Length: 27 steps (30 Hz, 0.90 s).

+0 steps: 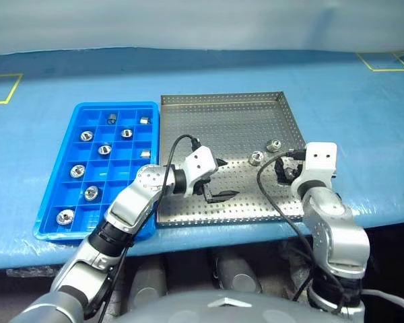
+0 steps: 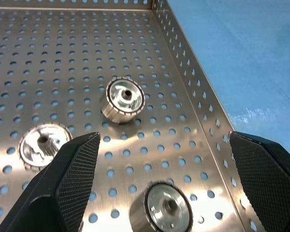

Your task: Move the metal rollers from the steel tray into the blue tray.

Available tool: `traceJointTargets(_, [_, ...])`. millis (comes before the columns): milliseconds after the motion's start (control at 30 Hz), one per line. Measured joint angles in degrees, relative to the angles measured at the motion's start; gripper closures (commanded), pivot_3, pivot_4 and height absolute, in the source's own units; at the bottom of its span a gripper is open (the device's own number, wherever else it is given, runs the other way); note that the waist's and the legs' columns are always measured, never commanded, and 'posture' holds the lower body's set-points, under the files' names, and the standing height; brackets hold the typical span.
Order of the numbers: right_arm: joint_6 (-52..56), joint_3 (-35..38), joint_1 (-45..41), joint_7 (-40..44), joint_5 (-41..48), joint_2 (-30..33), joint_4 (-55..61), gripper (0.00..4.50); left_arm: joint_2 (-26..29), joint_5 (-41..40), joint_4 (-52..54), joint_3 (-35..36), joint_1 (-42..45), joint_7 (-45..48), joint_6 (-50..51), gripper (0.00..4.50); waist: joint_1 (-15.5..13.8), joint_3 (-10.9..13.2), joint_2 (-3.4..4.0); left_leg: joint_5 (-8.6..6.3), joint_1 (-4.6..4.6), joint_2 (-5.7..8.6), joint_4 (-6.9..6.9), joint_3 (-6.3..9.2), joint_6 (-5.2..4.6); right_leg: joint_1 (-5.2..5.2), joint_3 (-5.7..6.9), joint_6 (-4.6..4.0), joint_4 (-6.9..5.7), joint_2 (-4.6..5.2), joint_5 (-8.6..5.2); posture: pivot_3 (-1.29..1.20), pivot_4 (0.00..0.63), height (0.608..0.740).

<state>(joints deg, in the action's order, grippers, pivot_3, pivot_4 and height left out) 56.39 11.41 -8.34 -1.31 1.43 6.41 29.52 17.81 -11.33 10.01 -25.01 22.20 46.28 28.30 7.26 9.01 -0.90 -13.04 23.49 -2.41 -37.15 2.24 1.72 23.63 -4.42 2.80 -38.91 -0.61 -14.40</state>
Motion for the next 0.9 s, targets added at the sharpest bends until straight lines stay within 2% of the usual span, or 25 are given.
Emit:
traceJointTargets(267, [1.3,4.29,-14.04,-5.53,1.24,-5.22,-11.96,0.0,0.25,-0.09,1.5,-0.02,-0.43,-0.46,1.13,0.02,-0.49,0.01,0.05,-0.03,0.08,0.05,0.06,-0.03,-0.05,0.05,-0.04,0.0,0.06,0.05,0.02,-0.09,0.15,0.74])
traceJointTargets(467, [1.64,7.8,-20.17,-10.58,1.17,-5.68,-19.7,0.0,0.32,-0.09,1.68,-0.04,-1.02,-0.73,1.61,0.02,-0.57,0.04,0.09,-0.05,0.1,0.08,0.06,-0.07,-0.09,0.06,-0.08,-0.01,0.08,0.08,0.03,-0.09,0.15,0.74])
traceJointTargets(900, [5.4,11.47,-25.12,-13.46,3.37,-5.87,-27.19,0.0,0.25,-0.1,2.1,-0.04,-1.36,-1.35,2.39,0.02,-0.54,0.04,0.28,-0.06,0.08,0.07,0.08,-0.12,-0.1,0.08,-0.13,0.0,0.08,0.06,0.03,-0.07,0.15,0.74])
